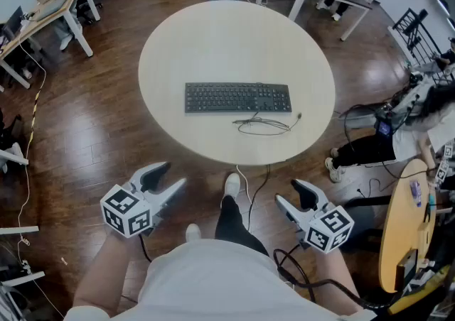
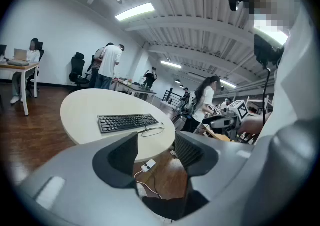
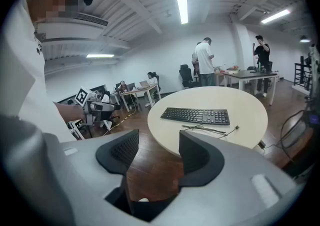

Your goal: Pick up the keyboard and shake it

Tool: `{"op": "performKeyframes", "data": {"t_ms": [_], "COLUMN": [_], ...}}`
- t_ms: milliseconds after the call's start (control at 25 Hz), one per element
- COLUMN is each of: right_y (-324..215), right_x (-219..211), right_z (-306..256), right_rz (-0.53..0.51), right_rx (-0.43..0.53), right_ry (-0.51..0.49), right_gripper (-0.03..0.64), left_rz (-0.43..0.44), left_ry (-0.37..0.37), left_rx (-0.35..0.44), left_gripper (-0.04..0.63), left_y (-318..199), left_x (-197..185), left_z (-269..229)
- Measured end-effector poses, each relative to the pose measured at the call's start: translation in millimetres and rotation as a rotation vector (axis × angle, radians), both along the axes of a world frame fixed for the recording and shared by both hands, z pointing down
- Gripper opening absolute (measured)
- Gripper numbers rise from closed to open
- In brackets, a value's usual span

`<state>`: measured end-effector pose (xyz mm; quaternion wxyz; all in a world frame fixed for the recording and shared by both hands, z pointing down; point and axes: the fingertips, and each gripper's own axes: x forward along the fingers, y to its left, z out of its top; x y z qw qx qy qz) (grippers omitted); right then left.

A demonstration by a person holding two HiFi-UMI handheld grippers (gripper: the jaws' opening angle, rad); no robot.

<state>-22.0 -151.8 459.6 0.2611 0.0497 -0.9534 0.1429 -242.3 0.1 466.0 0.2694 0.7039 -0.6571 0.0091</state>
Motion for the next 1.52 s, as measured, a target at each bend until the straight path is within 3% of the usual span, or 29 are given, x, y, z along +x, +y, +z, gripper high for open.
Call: {"op": "performKeyframes", "data": {"t_ms": [200,440,600,800,960,1080,1520], "right_y": [-80.3,-176.9,-222.3,-287.3,-308.8,-325.2,-344.0], "right_x": [-32.6,-71.3,-88.0,-109.5,-114.6,-119.8,-143.1], "right_z": [29.3,65.2,97.1,131.7,158.7,174.4,202.1], "right_rz": [-0.022,-0.104,-0.102,-0.068,-0.024,0.001,0.063], "right_rx": [-0.040,-0.048,-0.106,-0.145,-0.241,-0.279,-0.389], "right_ry": [0.052,0.105,0.166,0.216,0.248,0.286,0.358], "right_gripper": [0.256,0.256,0.256,0.261,0.261,0.261,0.262], "left_rz": [-0.096,-0.140,-0.136,-0.136,-0.109,-0.113,-0.073], "left_ry": [0.027,0.045,0.136,0.169,0.200,0.219,0.358], "left_rx": [-0.076,-0.168,-0.266,-0.385,-0.454,-0.483,-0.478], "left_gripper": [0.245,0.291,0.304,0.319,0.313,0.271,0.264], "left_y": [-49.1,-100.6,-114.2,-142.8,-152.2,-162.1,-178.2], "left_x": [-45.7,-91.6,-118.3,-163.2,-184.6,-200.1,-207.5], "left_z": [28.5,64.1,100.9,146.3,170.8,183.8,195.8]}}
